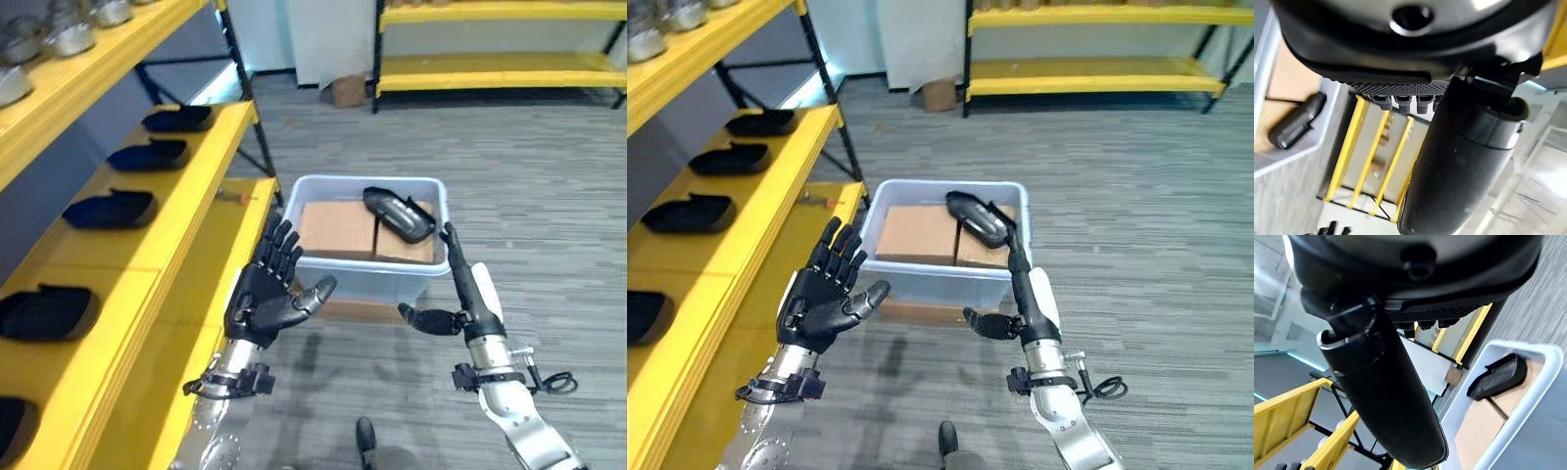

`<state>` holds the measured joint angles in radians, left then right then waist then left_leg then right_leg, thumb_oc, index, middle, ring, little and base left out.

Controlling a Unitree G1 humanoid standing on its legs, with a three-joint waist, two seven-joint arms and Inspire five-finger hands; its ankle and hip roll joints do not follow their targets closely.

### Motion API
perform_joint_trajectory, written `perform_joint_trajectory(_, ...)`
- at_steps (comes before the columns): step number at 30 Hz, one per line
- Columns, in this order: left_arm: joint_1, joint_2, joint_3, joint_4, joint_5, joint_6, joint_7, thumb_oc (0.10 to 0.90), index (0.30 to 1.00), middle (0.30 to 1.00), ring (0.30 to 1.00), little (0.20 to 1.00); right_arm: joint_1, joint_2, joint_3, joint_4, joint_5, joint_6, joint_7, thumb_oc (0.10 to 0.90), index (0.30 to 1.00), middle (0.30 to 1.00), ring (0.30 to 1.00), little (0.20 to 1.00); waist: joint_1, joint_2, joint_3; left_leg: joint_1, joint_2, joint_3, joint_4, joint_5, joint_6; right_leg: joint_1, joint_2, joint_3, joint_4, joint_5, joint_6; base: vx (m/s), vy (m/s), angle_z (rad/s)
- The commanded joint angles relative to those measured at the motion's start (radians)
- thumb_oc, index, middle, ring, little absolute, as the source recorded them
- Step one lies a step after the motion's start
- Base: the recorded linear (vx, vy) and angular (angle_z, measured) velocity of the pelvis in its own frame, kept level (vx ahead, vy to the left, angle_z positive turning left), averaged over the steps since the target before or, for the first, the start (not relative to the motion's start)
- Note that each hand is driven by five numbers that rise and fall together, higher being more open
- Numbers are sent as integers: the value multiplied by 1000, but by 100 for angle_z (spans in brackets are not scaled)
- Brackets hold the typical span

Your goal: Move parts from the plastic box to the shelf.

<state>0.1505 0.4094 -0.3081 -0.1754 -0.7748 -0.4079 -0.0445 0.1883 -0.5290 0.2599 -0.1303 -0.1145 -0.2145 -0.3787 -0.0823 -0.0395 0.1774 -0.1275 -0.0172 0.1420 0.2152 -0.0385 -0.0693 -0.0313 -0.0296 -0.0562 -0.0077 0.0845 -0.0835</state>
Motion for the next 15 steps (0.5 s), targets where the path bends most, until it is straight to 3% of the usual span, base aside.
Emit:
perform_joint_trajectory(1,0,2,90,-128,84,-80,2,900,1000,1000,1000,1000,-124,-37,-3,-106,-27,-112,-44,900,1000,1000,1000,1000,46,35,0,-68,-13,-46,-107,224,25,119,21,15,-20,-31,105,187,28,-15)
perform_joint_trajectory(2,6,7,95,-130,83,-79,4,900,1000,1000,1000,1000,-126,-37,8,-112,-50,-110,-62,900,1000,1000,1000,1000,65,32,2,-102,-29,-87,-114,236,27,122,23,30,-16,-32,104,162,25,-26)
perform_joint_trajectory(4,22,13,107,-133,64,-84,-8,900,1000,1000,1000,1000,-134,-38,17,-113,-102,-97,-92,900,1000,1000,1000,1000,79,29,-2,-85,-37,-117,-139,201,41,122,21,43,-5,-39,108,153,43,-59)
perform_joint_trajectory(9,22,24,118,-127,56,-98,-61,900,1000,1000,1000,1000,-123,-39,13,-123,-90,-125,-87,900,1000,1000,1000,1000,74,36,-21,-2,-21,-130,-212,177,62,124,20,29,24,-68,111,117,84,-43)
perform_joint_trajectory(13,-9,33,113,-105,38,-90,-74,900,1000,1000,1000,1000,-157,-29,21,-125,-90,-100,-80,900,1000,1000,1000,1000,69,42,-40,56,-16,-120,-250,155,81,117,18,8,91,-115,112,140,146,5)
perform_joint_trajectory(15,-28,35,108,-100,34,-80,-84,900,1000,1000,1000,1000,-168,-19,14,-134,-161,-73,-112,900,1000,1000,1000,1000,65,43,-46,69,-20,-109,-253,143,96,106,21,-6,161,-153,111,144,181,13)
